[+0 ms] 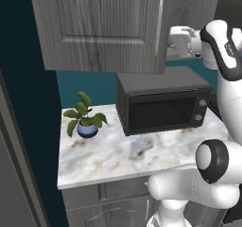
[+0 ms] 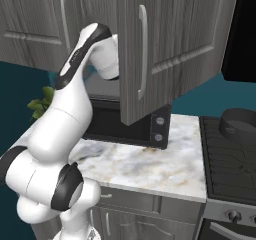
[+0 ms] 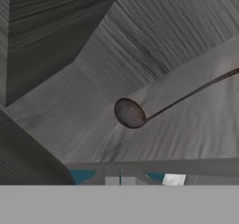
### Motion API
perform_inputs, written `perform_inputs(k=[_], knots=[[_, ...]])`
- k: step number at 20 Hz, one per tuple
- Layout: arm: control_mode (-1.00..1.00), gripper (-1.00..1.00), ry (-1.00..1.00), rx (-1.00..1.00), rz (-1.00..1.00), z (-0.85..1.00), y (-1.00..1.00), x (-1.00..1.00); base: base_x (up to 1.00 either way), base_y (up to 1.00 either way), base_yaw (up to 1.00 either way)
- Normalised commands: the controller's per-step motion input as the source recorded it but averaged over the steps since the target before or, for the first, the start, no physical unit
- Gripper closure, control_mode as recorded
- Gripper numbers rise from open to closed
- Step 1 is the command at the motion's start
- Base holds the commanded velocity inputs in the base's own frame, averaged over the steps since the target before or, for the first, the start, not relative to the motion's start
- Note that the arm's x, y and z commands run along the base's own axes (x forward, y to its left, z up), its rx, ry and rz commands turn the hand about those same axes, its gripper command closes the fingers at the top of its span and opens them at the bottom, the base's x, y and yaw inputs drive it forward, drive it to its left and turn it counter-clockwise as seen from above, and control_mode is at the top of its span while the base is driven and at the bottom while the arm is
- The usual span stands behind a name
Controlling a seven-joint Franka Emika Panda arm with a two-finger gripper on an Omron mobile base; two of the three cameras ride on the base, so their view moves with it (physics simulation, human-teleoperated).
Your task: Open the cabinet and move the ladle to the pot. Then close the cabinet.
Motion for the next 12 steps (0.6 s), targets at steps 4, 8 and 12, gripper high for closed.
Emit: perform_inputs(k=[4,8,12], knots=[[-1.0,1.0,0.0,0.04,0.1,0.02,0.23,-0.02,0.0,0.0,0.0],[-1.0,1.0,0.01,0.01,0.09,0.0,0.36,0.0,0.0,0.0,0.0],[-1.0,1.0,0.03,0.0,0.12,0.0,0.52,0.02,0.0,0.0,0.0]])
